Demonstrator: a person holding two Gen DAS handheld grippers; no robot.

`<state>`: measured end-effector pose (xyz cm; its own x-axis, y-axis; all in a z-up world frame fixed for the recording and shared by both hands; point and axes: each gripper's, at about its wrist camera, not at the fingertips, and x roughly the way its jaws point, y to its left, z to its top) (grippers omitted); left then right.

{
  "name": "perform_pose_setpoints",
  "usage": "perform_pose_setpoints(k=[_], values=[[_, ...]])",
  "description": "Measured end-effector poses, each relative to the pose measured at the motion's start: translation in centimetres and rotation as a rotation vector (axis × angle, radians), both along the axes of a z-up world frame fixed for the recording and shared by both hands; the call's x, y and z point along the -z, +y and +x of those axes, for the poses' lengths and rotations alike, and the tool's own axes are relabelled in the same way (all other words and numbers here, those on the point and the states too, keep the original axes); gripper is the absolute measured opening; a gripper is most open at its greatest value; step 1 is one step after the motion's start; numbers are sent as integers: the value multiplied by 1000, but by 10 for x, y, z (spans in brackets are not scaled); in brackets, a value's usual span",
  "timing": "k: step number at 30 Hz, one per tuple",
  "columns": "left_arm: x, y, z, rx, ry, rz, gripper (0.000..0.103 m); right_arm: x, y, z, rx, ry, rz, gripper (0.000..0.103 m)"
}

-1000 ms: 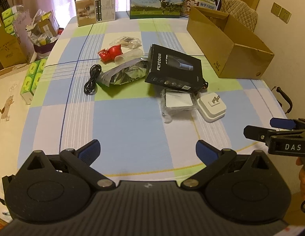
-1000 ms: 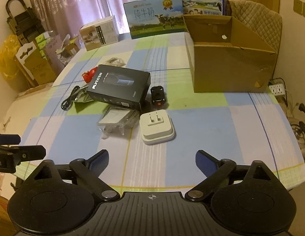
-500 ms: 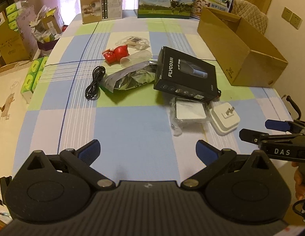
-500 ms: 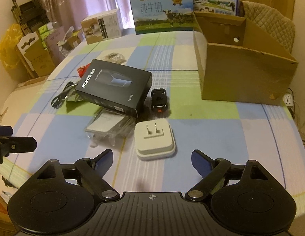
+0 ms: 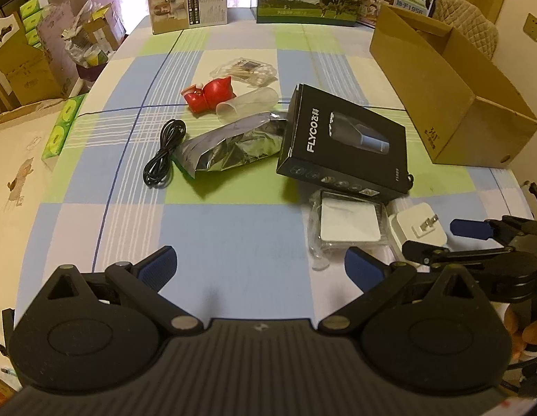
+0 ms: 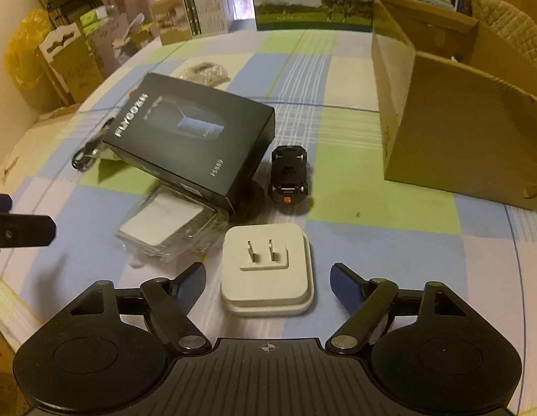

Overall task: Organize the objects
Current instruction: 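Grasp the black FLYCO box with the left tool while the right tool grasps the white plug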

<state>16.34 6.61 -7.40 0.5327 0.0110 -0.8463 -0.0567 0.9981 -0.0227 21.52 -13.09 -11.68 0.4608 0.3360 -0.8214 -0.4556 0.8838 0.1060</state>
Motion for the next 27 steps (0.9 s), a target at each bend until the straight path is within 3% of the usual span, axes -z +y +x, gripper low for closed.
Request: perform_pose_setpoints(k=[7,13,24,27], values=[[3,-6,14,-7,14,13,102,9,-1,13,-27,26,13,60],[4,-18,27,11,16,10,102,4,-10,21,-32,20,2,59],[8,-56,59,96,1,32,102,-20,-62,41,64,-1,37,59],[11,-57,65,85,11,1,102,-22,-76,46,90,10,41,59]])
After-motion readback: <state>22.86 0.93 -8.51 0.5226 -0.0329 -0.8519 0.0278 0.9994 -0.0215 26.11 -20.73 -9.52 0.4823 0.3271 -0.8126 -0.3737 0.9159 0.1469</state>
